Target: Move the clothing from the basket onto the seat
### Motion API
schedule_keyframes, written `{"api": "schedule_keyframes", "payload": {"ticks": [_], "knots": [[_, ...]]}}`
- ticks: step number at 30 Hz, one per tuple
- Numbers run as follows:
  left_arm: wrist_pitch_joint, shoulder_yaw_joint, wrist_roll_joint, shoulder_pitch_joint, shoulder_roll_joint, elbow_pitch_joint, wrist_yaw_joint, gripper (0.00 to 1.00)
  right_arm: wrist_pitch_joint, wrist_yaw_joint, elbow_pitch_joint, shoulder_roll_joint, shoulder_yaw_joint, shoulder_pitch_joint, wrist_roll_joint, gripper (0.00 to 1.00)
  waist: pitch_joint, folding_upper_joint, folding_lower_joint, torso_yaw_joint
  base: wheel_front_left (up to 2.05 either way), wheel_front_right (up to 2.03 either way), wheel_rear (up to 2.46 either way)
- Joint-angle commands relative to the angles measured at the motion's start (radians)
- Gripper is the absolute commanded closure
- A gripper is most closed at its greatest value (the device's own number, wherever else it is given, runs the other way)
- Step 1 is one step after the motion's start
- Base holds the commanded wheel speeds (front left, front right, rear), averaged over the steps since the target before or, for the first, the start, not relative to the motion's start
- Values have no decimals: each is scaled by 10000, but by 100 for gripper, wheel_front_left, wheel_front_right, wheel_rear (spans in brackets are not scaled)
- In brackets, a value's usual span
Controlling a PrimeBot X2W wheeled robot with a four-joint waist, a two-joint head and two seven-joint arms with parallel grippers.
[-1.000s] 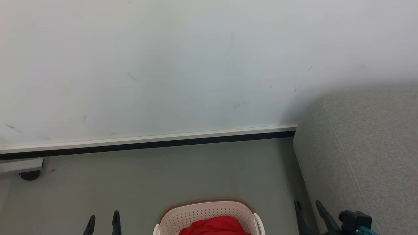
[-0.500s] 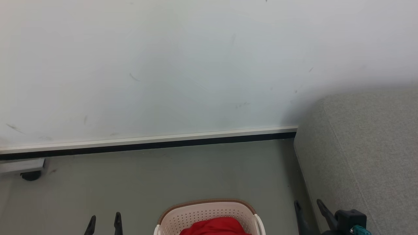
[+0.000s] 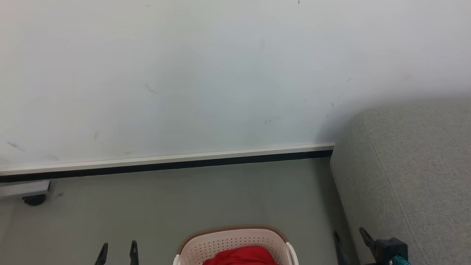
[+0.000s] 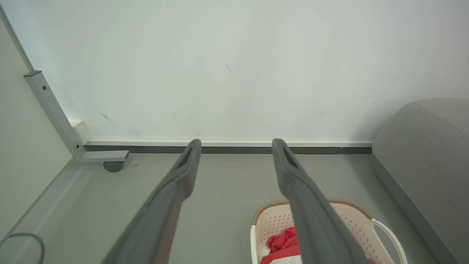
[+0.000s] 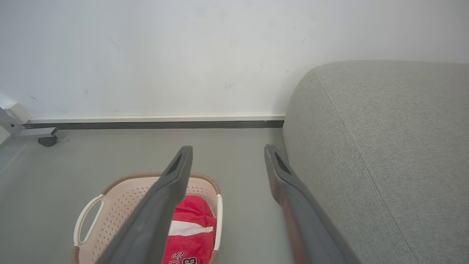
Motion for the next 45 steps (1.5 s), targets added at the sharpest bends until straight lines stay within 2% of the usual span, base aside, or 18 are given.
{"api": "schedule_keyframes", "payload": {"ticks": [1,21,26,31,38,45], "knots": [[-59,44,-43,170,55,39,6,0,36,6,-96,28,-7,84,11,0,-3,0,0,-9,0,0,0],[-35,-185,-243,77,103,337,-60,0,202,6,-410,27,52,244,185,0,49,0,0,-64,0,0,0],[-38,-364,-376,38,52,537,-222,0,156,7,-445,25,160,87,214,0,198,0,0,-286,0,0,0],[111,-747,-689,-201,-87,1208,-741,0,133,7,-489,24,288,-114,-21,0,523,0,0,-714,0,0,0],[444,-1651,-709,-1429,-272,2773,-1202,0,158,7,-794,24,389,-542,-188,0,1739,0,0,-1560,0,0,0],[694,-2492,-475,-3475,-356,4388,-1546,0,-155,7,-1205,27,571,-1211,-174,0,3651,0,0,-2511,0,0,0]]}}
